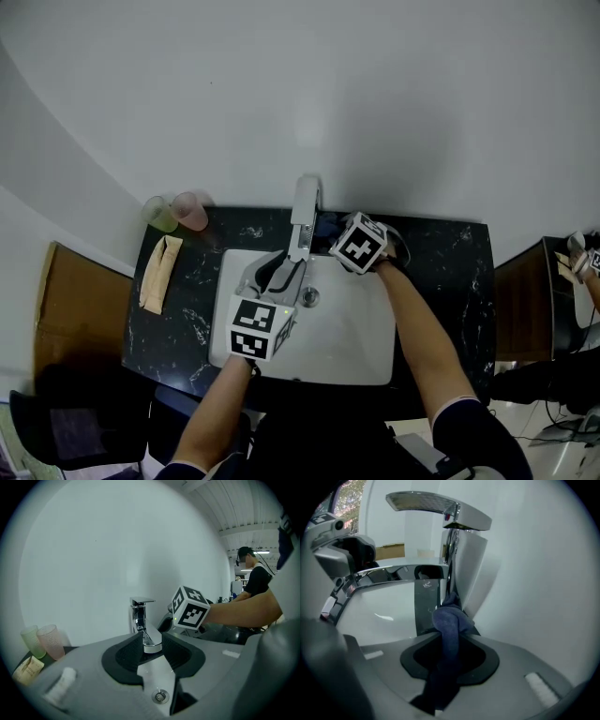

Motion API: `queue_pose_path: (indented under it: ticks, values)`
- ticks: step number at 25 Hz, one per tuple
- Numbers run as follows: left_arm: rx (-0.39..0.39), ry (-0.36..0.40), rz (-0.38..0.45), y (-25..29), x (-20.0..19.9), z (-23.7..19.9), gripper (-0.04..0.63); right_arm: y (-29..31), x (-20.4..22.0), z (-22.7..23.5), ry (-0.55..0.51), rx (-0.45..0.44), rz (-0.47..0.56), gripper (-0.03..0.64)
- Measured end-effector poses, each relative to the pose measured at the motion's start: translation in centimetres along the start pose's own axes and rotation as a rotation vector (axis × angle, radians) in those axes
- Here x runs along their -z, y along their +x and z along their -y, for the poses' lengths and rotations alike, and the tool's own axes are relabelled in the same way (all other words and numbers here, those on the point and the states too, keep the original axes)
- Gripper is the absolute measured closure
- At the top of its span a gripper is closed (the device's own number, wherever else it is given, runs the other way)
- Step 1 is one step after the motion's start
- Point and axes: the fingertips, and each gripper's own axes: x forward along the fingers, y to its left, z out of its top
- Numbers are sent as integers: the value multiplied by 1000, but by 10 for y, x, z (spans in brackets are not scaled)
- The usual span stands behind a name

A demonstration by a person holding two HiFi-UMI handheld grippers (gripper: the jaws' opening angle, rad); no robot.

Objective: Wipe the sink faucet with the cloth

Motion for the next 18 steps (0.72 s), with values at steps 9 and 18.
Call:
queue_pose_path:
  ticks: [9,18]
  values:
    - [13,8,6,1,0,0,466,-8,-15,12,-29,11,123,518]
    - [12,10,-1,1,1,0,466,-62,-51,20,-41,58,285,518]
